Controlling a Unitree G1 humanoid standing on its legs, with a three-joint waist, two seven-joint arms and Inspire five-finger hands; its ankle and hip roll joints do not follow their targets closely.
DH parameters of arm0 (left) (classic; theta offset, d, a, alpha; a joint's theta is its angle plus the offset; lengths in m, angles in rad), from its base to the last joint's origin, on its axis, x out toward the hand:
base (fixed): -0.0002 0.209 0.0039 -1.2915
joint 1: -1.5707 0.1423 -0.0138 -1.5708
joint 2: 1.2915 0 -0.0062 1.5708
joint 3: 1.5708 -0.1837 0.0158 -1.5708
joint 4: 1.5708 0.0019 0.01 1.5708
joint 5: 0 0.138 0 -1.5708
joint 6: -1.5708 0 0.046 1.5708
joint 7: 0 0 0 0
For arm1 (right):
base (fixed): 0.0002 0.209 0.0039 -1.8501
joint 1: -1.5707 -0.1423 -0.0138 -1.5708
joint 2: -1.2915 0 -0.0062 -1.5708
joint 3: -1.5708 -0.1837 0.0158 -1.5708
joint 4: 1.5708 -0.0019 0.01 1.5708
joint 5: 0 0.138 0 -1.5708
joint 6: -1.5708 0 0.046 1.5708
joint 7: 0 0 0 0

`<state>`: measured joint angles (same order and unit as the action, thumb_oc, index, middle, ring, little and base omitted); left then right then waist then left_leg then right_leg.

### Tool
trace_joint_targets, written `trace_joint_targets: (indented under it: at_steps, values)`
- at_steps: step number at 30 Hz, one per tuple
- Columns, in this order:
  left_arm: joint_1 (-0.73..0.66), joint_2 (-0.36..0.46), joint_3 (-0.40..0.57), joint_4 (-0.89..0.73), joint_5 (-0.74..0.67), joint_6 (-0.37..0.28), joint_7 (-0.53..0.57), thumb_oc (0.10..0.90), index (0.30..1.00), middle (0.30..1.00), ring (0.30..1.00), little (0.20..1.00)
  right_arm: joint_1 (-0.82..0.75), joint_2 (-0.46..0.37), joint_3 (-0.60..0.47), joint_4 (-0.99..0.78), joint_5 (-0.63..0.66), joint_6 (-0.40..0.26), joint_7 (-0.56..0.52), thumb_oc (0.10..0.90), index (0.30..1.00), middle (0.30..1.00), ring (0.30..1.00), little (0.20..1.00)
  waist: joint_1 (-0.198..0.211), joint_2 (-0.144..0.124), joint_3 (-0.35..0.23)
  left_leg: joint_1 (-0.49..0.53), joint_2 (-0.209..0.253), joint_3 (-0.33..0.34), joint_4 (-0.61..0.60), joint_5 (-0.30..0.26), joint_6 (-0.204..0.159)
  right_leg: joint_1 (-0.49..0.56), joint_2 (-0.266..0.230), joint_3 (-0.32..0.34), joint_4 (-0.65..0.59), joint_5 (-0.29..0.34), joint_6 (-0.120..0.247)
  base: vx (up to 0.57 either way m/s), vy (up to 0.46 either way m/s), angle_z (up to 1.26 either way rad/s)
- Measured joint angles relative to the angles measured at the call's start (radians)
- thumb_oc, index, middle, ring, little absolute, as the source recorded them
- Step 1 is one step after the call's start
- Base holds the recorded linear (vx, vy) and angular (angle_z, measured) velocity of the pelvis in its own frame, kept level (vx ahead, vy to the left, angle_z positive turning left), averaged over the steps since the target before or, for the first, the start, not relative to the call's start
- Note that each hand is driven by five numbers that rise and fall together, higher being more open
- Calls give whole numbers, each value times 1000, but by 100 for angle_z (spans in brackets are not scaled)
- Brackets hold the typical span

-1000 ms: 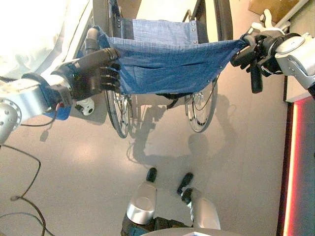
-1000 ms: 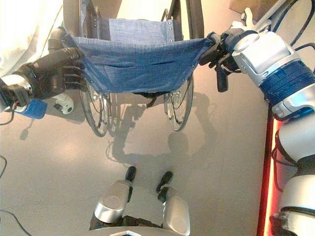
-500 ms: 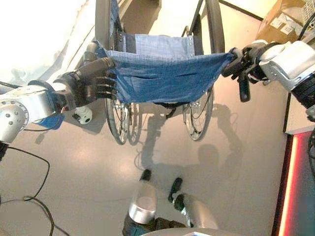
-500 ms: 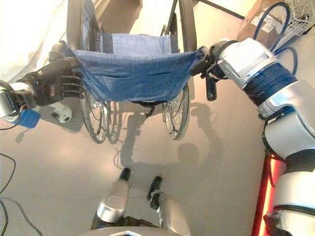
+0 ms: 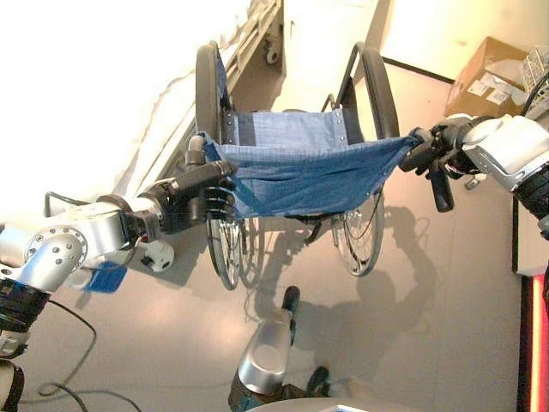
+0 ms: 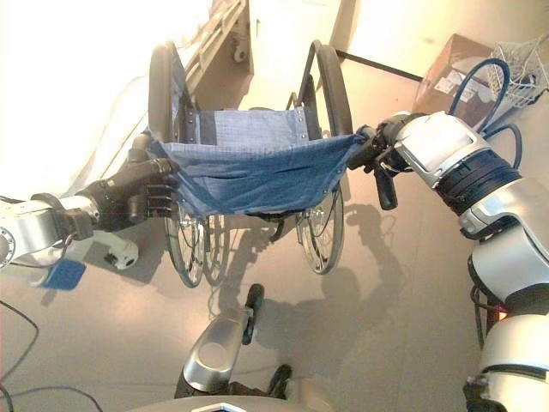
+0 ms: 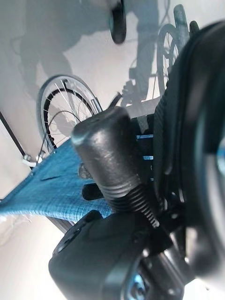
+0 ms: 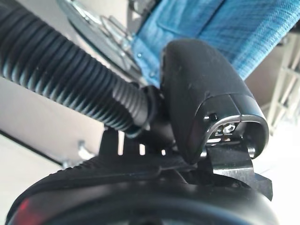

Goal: Push the wheelchair next to the bed

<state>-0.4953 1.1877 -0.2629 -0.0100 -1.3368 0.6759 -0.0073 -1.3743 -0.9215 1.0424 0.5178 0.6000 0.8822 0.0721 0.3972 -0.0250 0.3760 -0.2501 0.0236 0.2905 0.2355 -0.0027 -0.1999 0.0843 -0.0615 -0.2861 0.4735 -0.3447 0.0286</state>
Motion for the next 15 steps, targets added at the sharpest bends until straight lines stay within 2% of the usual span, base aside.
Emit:
trace_joint_targets:
  at_steps: [1, 2, 3, 4, 5, 6, 7, 8, 9, 10, 11, 12, 13, 14, 15]
  values:
    - [-29, 0, -4, 25, 12, 14, -6, 400, 300, 300, 300, 300, -7, 0, 5, 8, 1, 0, 0, 400, 300, 300, 300, 300, 9, -13, 0, 0, -11, 39, 20, -9, 16, 7, -18, -20, 9, -16, 1, 384, 162, -25]
    - [-66, 1, -13, 49, 29, 36, -24, 400, 300, 300, 300, 300, -14, -1, 9, 9, 1, 0, -1, 400, 300, 300, 300, 300, 12, -19, -1, 1, -20, 63, 27, -17, 52, 5, -34, -21, 25, -27, 39, 288, 128, -19]
    - [-91, 2, -16, 59, 37, 48, -34, 400, 300, 300, 300, 300, -21, -3, 9, 11, 2, 0, -2, 400, 300, 300, 300, 300, 8, -21, 0, 0, -21, 78, 28, -25, 92, -9, -40, -17, 67, -25, 58, 319, 144, 2]
    - [-120, 2, -17, 71, 42, 53, -46, 400, 300, 300, 300, 300, -30, -5, 9, 18, 11, 0, -4, 400, 300, 300, 300, 300, 3, -32, 5, 1, -30, 89, 29, -34, 140, -42, -43, -13, 222, -9, 106, 292, 131, 15]
    - [-128, 2, -17, 73, 45, 53, -49, 400, 300, 300, 300, 300, -30, -8, 9, 18, 20, 0, -7, 400, 300, 300, 300, 300, 0, -40, 5, 2, -33, 98, 28, -37, 145, -53, -40, -12, 280, -1, 120, 299, 109, 21]
    - [-147, 7, -17, 72, 48, 51, -52, 400, 300, 300, 300, 300, -33, -17, 9, 19, 43, 3, -15, 400, 300, 300, 300, 300, -8, -66, 3, 4, -52, 105, 14, -42, 149, -83, -20, 14, 376, 59, 198, 228, 53, 13]
    - [-152, 11, -17, 66, 50, 51, -53, 400, 300, 300, 300, 300, -35, -18, 3, 19, 46, 6, -16, 400, 300, 300, 300, 300, -15, -72, 2, 9, -63, 107, -2, -41, 148, -91, -6, 25, 383, 86, 218, 206, -3, 7]
    - [-156, 32, -25, 54, 49, 51, -52, 400, 300, 300, 300, 300, -36, -18, -12, 18, 46, 5, -20, 400, 300, 300, 300, 300, -31, -73, 2, 31, -82, 119, -44, -2, 182, -88, 5, 23, 326, 83, 207, 181, -45, -7]
    - [-172, 51, -43, 52, 47, 52, -53, 400, 300, 300, 300, 300, -41, -19, -15, 17, 47, 5, -22, 400, 300, 300, 300, 300, -31, -74, 2, 36, -87, 131, -57, 8, 202, -87, 5, 23, 291, 81, 204, 176, -85, -19]
    - [-196, 73, -69, 49, 47, 51, -55, 400, 300, 300, 300, 300, -44, -18, -21, 10, 47, 3, -27, 400, 300, 300, 300, 300, -39, -71, 3, 44, -92, 137, -76, 7, 205, -87, 3, 2, 219, 48, 144, 110, -112, -18]
    - [-212, 103, -86, 39, 44, 44, -54, 400, 300, 300, 300, 300, -46, -18, -21, 2, 46, 1, -35, 400, 300, 300, 300, 300, -49, -70, 3, 43, -92, 133, -75, 9, 204, -52, 20, -28, 69, 13, 78, 52, -125, -22]
    - [-214, 106, -86, 38, 36, 31, -46, 400, 300, 300, 300, 300, -49, -18, -22, 3, 46, -3, -36, 400, 300, 300, 300, 300, -48, -69, 4, 36, -90, 127, -65, 14, 196, -46, 36, -30, -60, 3, 39, 8, -86, -13]
    - [-214, 104, -86, 38, 29, 20, -37, 400, 300, 300, 300, 300, -48, -18, -22, 4, 46, -8, -37, 400, 300, 300, 300, 300, -51, -67, 5, 25, -88, 119, -50, 22, 183, -54, 48, -28, -116, 3, 12, -24, -105, -3]
    - [-228, 105, -98, 37, 24, -6, -23, 400, 300, 300, 300, 300, -53, -20, -23, 11, 46, -14, -41, 400, 300, 300, 300, 300, -71, -103, 12, -61, -112, 50, 71, 59, 124, -93, 1, -8, -196, 57, -105, -53, -113, 13]
    - [-234, 112, -125, 44, 1, -46, -9, 400, 300, 300, 300, 300, -45, -18, -51, 2, 42, -14, -47, 400, 300, 300, 300, 300, -102, -117, 18, -164, -85, -56, 279, -51, 234, -112, -51, 64, -175, 51, -5, -55, -126, 16]
